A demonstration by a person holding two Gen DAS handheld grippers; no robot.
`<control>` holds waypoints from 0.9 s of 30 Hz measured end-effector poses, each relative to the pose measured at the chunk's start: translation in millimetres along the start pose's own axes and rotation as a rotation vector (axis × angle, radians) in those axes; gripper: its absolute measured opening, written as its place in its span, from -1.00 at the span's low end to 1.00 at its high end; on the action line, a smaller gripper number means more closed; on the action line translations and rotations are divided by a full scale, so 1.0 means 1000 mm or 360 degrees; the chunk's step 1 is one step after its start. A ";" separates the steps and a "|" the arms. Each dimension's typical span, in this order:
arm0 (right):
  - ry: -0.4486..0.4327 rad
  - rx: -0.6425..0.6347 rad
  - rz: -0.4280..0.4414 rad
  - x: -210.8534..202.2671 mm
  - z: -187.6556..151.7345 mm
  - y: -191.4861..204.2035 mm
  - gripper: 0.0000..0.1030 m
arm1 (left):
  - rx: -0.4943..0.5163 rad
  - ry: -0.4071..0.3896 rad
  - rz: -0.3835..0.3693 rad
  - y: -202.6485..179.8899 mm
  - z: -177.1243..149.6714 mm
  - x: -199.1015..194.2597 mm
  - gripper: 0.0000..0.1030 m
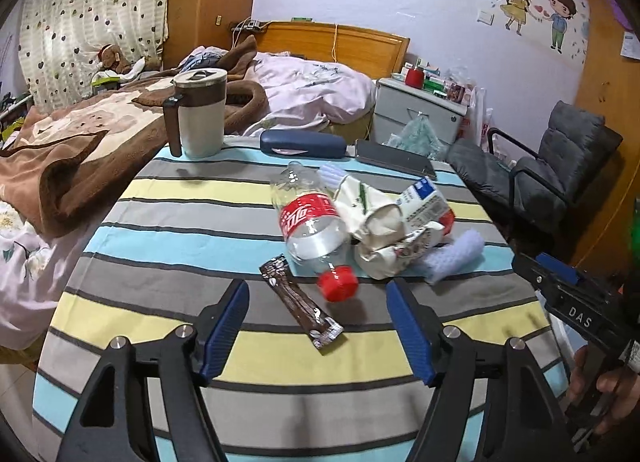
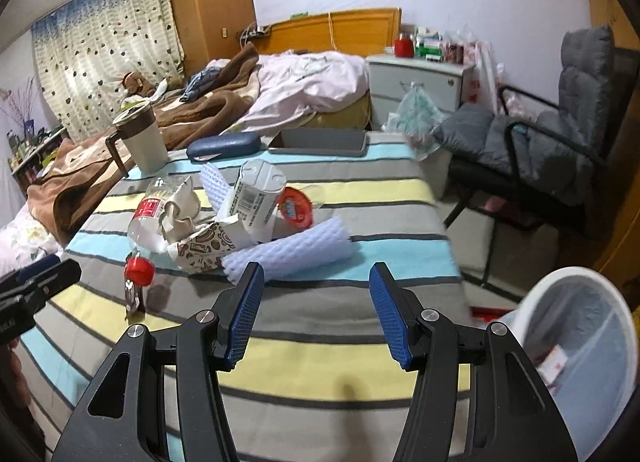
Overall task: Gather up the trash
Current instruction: 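Grasp the lavender foam mesh sleeve with the right gripper while the left grasps the Coca-Cola bottle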
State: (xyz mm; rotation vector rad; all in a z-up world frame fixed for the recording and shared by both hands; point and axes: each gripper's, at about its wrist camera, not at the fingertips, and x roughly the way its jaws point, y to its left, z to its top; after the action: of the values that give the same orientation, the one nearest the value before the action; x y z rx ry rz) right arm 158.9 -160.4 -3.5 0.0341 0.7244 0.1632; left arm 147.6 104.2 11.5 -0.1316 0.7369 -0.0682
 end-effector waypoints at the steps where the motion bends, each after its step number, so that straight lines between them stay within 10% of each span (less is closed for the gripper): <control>1: 0.0014 0.0010 0.0005 0.005 0.001 0.001 0.11 | 0.0002 0.0009 0.0005 0.001 0.001 0.003 0.45; 27: 0.0278 0.0041 -0.0074 0.075 0.015 0.022 0.11 | -0.0061 0.0121 -0.0066 0.017 0.051 0.083 0.47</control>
State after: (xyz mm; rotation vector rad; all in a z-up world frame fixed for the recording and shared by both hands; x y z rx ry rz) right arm 221.2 -126.3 -39.3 0.0278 0.9012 0.1132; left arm 243.3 117.2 -9.1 -0.1819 0.8120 -0.0991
